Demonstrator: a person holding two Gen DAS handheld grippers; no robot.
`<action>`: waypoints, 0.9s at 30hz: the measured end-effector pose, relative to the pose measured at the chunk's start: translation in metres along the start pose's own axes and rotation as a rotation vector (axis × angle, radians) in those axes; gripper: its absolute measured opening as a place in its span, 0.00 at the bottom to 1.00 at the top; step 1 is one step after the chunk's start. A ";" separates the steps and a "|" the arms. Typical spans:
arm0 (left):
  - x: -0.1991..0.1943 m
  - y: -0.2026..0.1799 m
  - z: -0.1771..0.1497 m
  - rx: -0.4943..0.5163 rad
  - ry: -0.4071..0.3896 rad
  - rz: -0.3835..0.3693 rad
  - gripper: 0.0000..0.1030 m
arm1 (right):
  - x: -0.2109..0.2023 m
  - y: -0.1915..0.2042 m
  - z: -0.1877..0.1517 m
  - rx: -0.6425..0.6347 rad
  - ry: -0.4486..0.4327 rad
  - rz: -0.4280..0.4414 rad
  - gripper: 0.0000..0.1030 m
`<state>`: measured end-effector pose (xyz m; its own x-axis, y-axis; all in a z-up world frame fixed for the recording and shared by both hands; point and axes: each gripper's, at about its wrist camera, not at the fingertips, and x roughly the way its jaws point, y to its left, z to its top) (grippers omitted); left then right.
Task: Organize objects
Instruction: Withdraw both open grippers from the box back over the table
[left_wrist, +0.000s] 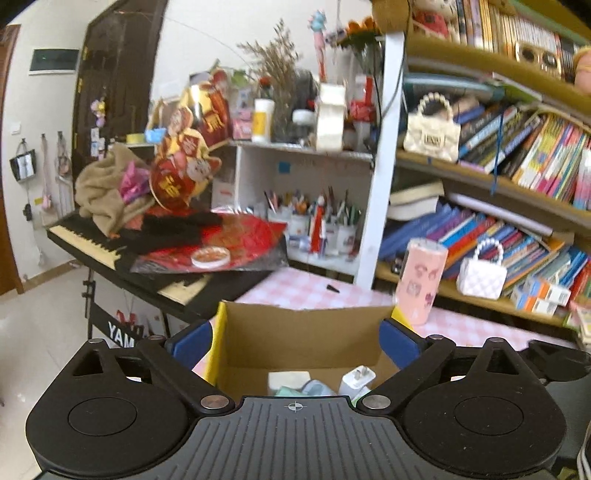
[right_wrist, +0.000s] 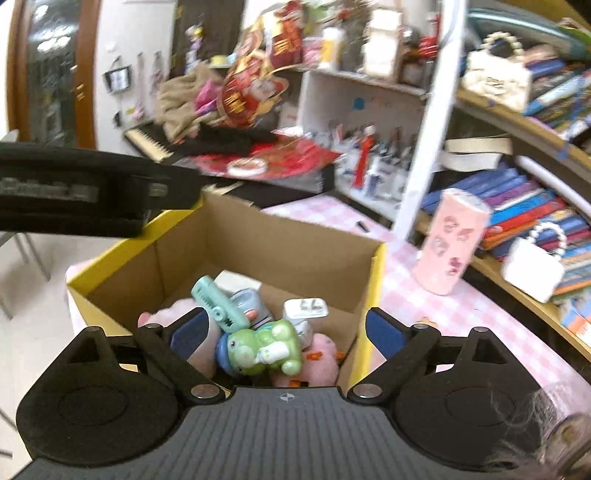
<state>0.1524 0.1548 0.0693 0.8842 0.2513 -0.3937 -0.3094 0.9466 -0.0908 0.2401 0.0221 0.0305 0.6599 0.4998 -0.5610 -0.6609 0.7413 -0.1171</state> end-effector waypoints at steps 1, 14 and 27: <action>-0.005 0.003 -0.001 -0.005 -0.008 0.001 0.96 | -0.005 0.000 0.000 0.014 -0.010 -0.020 0.89; -0.068 0.028 -0.038 -0.003 0.009 -0.018 0.96 | -0.075 0.032 -0.039 0.153 -0.038 -0.190 0.90; -0.101 0.039 -0.086 0.021 0.100 -0.053 0.96 | -0.113 0.072 -0.100 0.238 0.055 -0.295 0.91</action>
<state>0.0209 0.1492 0.0267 0.8597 0.1803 -0.4780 -0.2549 0.9622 -0.0955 0.0821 -0.0262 0.0033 0.7850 0.2294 -0.5754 -0.3395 0.9363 -0.0899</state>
